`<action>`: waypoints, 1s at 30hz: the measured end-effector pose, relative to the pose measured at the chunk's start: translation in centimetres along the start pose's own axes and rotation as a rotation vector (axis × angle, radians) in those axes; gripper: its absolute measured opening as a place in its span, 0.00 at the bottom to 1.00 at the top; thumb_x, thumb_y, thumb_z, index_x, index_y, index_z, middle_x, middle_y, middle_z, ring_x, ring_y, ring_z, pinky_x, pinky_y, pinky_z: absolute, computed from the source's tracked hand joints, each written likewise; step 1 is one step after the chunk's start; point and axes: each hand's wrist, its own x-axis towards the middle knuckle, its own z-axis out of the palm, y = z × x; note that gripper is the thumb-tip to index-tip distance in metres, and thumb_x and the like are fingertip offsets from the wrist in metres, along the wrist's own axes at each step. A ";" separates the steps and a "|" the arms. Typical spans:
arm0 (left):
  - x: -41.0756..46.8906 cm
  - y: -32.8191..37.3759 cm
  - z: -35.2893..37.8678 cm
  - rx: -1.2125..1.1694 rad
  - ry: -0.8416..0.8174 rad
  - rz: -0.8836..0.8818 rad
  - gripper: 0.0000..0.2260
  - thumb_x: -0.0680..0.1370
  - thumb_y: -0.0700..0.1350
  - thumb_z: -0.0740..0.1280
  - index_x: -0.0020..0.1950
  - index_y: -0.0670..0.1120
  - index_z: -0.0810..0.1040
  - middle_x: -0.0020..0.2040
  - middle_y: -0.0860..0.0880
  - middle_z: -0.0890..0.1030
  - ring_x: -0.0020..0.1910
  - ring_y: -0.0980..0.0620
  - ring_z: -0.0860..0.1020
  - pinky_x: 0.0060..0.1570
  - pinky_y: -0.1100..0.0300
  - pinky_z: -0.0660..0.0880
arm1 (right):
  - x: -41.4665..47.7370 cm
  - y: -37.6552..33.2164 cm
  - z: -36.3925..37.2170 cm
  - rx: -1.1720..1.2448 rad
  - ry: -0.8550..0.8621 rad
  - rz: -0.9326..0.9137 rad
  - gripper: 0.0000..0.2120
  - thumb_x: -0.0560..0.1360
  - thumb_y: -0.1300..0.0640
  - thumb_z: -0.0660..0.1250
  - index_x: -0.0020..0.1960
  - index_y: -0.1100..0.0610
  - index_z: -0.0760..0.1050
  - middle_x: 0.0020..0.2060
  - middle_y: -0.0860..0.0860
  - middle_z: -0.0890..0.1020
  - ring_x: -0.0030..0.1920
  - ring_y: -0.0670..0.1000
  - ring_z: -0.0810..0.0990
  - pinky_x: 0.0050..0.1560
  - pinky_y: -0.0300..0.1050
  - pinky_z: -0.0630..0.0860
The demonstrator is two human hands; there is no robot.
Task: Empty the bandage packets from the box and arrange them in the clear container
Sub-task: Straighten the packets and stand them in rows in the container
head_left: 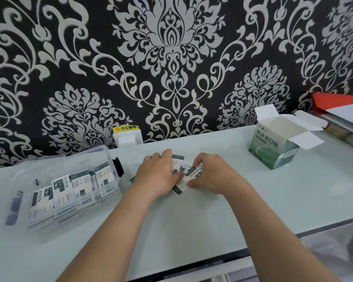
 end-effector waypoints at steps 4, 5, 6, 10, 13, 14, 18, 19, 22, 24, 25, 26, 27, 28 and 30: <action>0.4 0.4 -1.1 0.097 0.031 0.020 0.22 0.74 0.58 0.67 0.62 0.47 0.69 0.58 0.45 0.77 0.56 0.43 0.74 0.48 0.54 0.69 | 0.2 0.0 0.0 -0.005 -0.017 0.011 0.28 0.66 0.49 0.76 0.63 0.49 0.70 0.58 0.54 0.72 0.45 0.53 0.77 0.42 0.43 0.72; 0.3 0.7 -1.3 0.139 0.047 0.046 0.18 0.74 0.56 0.66 0.57 0.46 0.70 0.54 0.45 0.79 0.52 0.44 0.75 0.44 0.55 0.68 | 0.2 0.0 0.0 -0.001 -0.019 0.008 0.26 0.66 0.49 0.76 0.60 0.49 0.70 0.57 0.54 0.72 0.43 0.53 0.76 0.40 0.43 0.71; 0.1 1.0 -1.3 0.171 0.066 0.073 0.15 0.75 0.54 0.65 0.53 0.45 0.70 0.51 0.44 0.79 0.48 0.43 0.75 0.41 0.55 0.67 | 0.3 0.0 0.0 -0.001 -0.020 0.005 0.24 0.66 0.49 0.76 0.57 0.49 0.70 0.56 0.54 0.73 0.42 0.53 0.76 0.38 0.42 0.70; -0.5 2.0 -0.7 0.301 0.114 0.160 0.10 0.77 0.49 0.62 0.53 0.44 0.72 0.52 0.42 0.79 0.50 0.41 0.75 0.41 0.56 0.64 | 0.3 -0.1 0.0 -0.006 -0.020 0.026 0.22 0.65 0.48 0.76 0.51 0.51 0.67 0.54 0.54 0.73 0.41 0.53 0.75 0.35 0.42 0.68; -0.6 1.5 -0.9 0.330 0.084 0.193 0.11 0.76 0.50 0.62 0.54 0.44 0.71 0.53 0.43 0.79 0.51 0.41 0.75 0.41 0.56 0.65 | 0.3 -0.3 -0.2 -0.021 -0.030 0.045 0.21 0.67 0.49 0.75 0.52 0.53 0.68 0.55 0.54 0.73 0.45 0.54 0.75 0.41 0.42 0.69; -0.6 1.3 -1.0 0.327 0.073 0.196 0.11 0.76 0.49 0.63 0.53 0.45 0.70 0.52 0.43 0.78 0.50 0.41 0.75 0.41 0.56 0.65 | 0.3 -0.4 -0.2 -0.027 -0.030 0.051 0.20 0.68 0.50 0.74 0.52 0.54 0.68 0.55 0.54 0.74 0.46 0.53 0.75 0.41 0.42 0.69; -0.9 1.1 -0.9 0.346 0.100 0.179 0.09 0.75 0.40 0.61 0.55 0.43 0.72 0.52 0.42 0.79 0.50 0.40 0.76 0.39 0.56 0.66 | 0.6 -0.5 -0.4 -0.030 -0.003 0.081 0.13 0.71 0.56 0.71 0.53 0.58 0.73 0.49 0.54 0.78 0.46 0.55 0.76 0.43 0.45 0.75; -0.9 1.1 -0.8 0.357 0.110 0.174 0.10 0.75 0.38 0.61 0.56 0.43 0.73 0.51 0.42 0.80 0.50 0.40 0.77 0.39 0.56 0.66 | 0.8 -0.4 -0.4 -0.029 0.008 0.093 0.12 0.71 0.57 0.71 0.52 0.58 0.73 0.49 0.54 0.79 0.46 0.55 0.77 0.45 0.46 0.76; -0.6 0.5 -0.8 0.295 0.139 0.120 0.13 0.74 0.35 0.59 0.55 0.46 0.76 0.48 0.44 0.80 0.42 0.42 0.73 0.38 0.54 0.66 | 1.1 -0.3 -0.2 -0.045 0.037 0.116 0.08 0.73 0.60 0.66 0.52 0.59 0.73 0.48 0.54 0.80 0.48 0.56 0.78 0.45 0.47 0.76; -0.4 0.1 -0.9 0.228 0.184 0.106 0.11 0.75 0.35 0.58 0.50 0.47 0.75 0.42 0.45 0.77 0.39 0.44 0.71 0.37 0.53 0.67 | 1.1 -0.3 -0.1 -0.063 0.066 0.109 0.03 0.74 0.61 0.62 0.48 0.58 0.71 0.44 0.53 0.78 0.44 0.56 0.76 0.40 0.45 0.72; -0.5 0.0 -1.0 0.204 0.220 0.119 0.09 0.76 0.36 0.58 0.47 0.47 0.75 0.38 0.46 0.75 0.38 0.43 0.72 0.36 0.53 0.68 | 1.0 -0.3 -0.2 -0.074 0.078 0.104 0.01 0.74 0.62 0.61 0.46 0.58 0.70 0.42 0.53 0.77 0.42 0.55 0.75 0.39 0.44 0.70; -0.6 0.0 -1.1 0.182 0.266 0.143 0.07 0.78 0.38 0.59 0.44 0.47 0.74 0.36 0.47 0.74 0.38 0.42 0.74 0.36 0.53 0.70 | 1.0 -0.4 -0.2 -0.084 0.088 0.099 0.02 0.75 0.61 0.60 0.43 0.57 0.69 0.40 0.52 0.76 0.41 0.55 0.74 0.37 0.44 0.69; -0.8 0.0 -1.3 0.150 0.316 0.173 0.08 0.80 0.41 0.59 0.42 0.48 0.74 0.34 0.48 0.74 0.37 0.42 0.75 0.36 0.52 0.71 | 1.0 -0.4 -0.3 -0.081 0.095 0.094 0.04 0.75 0.61 0.59 0.42 0.57 0.68 0.38 0.52 0.75 0.40 0.54 0.73 0.35 0.43 0.68; -1.1 0.0 -1.6 0.104 0.369 0.201 0.10 0.81 0.45 0.59 0.41 0.48 0.74 0.33 0.48 0.75 0.36 0.42 0.75 0.37 0.52 0.72 | 0.9 -0.4 -0.5 -0.044 0.098 0.088 0.05 0.75 0.61 0.59 0.41 0.58 0.68 0.37 0.51 0.74 0.38 0.53 0.72 0.33 0.42 0.66; -1.7 0.0 -2.3 -0.054 0.487 0.234 0.14 0.82 0.49 0.59 0.38 0.48 0.74 0.29 0.50 0.74 0.32 0.45 0.75 0.34 0.53 0.72 | 0.5 -0.5 -1.2 0.157 0.095 0.070 0.06 0.75 0.61 0.59 0.41 0.61 0.71 0.35 0.53 0.76 0.34 0.53 0.70 0.30 0.40 0.64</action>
